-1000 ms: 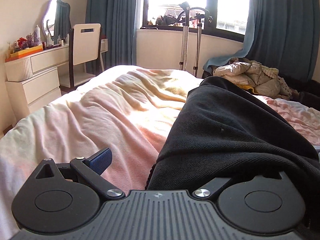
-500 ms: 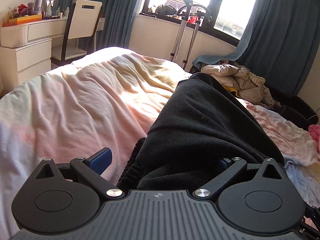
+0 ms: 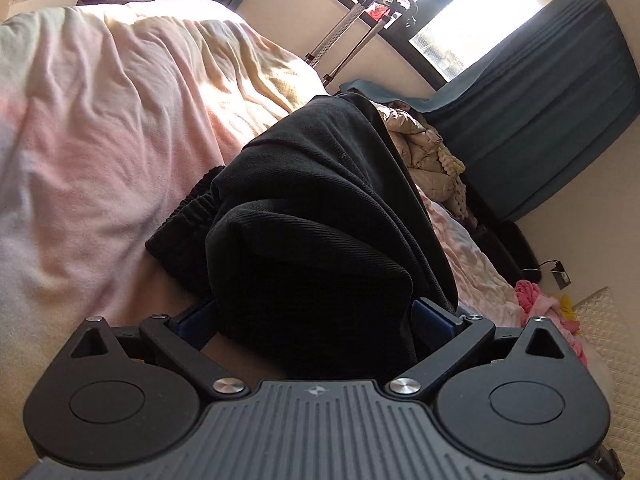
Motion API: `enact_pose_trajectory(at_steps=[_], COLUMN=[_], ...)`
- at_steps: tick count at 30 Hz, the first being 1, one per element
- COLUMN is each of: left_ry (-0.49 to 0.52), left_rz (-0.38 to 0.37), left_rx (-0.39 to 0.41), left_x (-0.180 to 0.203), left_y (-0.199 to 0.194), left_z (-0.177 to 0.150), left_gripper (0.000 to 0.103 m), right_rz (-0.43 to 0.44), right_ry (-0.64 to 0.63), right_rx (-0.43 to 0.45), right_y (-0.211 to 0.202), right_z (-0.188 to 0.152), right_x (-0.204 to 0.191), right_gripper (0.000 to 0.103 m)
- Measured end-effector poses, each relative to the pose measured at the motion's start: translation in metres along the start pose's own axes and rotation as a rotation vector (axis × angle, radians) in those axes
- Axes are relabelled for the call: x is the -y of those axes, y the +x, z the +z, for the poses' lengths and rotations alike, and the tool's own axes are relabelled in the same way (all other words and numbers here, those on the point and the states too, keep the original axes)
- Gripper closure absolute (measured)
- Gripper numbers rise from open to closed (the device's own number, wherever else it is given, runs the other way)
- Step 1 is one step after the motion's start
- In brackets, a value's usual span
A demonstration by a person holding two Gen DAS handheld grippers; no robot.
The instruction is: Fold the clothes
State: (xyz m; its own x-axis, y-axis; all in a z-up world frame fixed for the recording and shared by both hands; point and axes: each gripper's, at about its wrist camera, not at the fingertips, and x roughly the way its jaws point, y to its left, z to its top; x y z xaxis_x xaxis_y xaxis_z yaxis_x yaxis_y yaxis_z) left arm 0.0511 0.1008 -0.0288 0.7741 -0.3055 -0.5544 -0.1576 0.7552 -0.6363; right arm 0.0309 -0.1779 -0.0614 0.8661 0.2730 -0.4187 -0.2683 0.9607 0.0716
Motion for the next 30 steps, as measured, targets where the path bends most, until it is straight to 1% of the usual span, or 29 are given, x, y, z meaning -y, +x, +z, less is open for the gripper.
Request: enact_pose_trajectory(at_steps=[6, 9, 15, 21, 26, 28, 30], left_ry=[-0.216, -0.298, -0.339, -0.351, -0.352, -0.367, -0.358], left_rz=[-0.049, -0.063, -0.082, -0.071, -0.059, -0.078, -0.099], left_rx=[-0.098, -0.117, -0.105, -0.091, -0.051, -0.02, 0.014], left_x=[-0.03, -0.042, -0.047, -0.048, -0.044, -0.043, -0.041], left_y=[0.03, 0.042, 0.053, 0.06, 0.065, 0.07, 0.077], left_z=[-0.002, -0.005, -0.007, -0.011, -0.018, -0.016, -0.013], left_gripper=[0.002, 0.002, 0.002, 0.002, 0.002, 0.002, 0.002], right_rz=[0.013, 0.021, 0.023, 0.019, 0.034, 0.042, 0.046], right_ry=[0.059, 0.098, 0.122, 0.125, 0.178, 0.198, 0.206], right_rx=[-0.003, -0.002, -0.002, 0.0, 0.02, 0.023, 0.023], right_y=[0.001, 0.001, 0.003, 0.004, 0.003, 0.004, 0.004], right_z=[0.002, 0.004, 0.005, 0.006, 0.008, 0.008, 0.008], right_x=[0.008, 0.011, 0.013, 0.014, 0.019, 0.022, 0.022], right_gripper=[0.05, 0.05, 0.048, 0.047, 0.047, 0.046, 0.046])
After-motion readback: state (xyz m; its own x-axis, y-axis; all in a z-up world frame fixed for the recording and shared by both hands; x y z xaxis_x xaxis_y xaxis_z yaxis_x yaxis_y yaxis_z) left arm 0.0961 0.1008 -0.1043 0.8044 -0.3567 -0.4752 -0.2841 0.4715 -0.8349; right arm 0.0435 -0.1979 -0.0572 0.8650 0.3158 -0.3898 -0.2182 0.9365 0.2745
